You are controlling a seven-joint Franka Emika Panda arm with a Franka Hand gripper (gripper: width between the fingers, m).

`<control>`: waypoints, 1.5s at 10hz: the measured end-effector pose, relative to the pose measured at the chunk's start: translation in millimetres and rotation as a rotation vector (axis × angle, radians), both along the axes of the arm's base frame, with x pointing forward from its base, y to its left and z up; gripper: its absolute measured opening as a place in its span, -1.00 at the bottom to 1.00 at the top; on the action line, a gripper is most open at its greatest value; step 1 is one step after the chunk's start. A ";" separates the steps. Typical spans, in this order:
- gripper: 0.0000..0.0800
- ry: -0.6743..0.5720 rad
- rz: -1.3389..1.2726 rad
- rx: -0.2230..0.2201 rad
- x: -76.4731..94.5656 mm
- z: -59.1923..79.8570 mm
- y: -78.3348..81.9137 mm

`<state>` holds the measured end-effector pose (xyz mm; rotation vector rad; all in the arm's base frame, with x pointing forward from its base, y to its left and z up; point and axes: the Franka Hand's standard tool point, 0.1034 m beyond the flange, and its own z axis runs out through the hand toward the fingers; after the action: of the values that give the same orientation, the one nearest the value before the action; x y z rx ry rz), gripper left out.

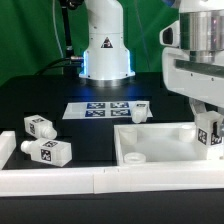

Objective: Assemble one leg

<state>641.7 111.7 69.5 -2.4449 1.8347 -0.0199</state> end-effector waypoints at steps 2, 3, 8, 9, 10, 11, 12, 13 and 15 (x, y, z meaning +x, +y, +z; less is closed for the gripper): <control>-0.29 0.006 -0.202 0.016 0.1 -0.5 1.8; -0.29 0.008 -0.298 0.020 0.2 -0.4 2.4; -0.29 0.022 -0.495 0.042 0.5 -0.2 1.5; -0.29 0.024 -0.517 0.044 0.6 -0.2 1.6; -0.29 0.024 -0.543 0.045 0.7 -0.1 1.4; -0.29 0.024 -0.536 0.044 0.7 -0.1 1.3; -0.29 0.024 -0.531 0.044 0.5 -0.3 1.7; -0.04 0.024 -0.527 0.044 0.5 -0.3 1.9; 0.52 0.020 -0.512 0.045 1.4 1.7 2.5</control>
Offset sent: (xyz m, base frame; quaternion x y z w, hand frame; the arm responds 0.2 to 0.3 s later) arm 0.0147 0.0015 0.0102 0.0200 -0.0017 0.1949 0.9806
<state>643.1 114.2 71.2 -1.8876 2.3822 0.0132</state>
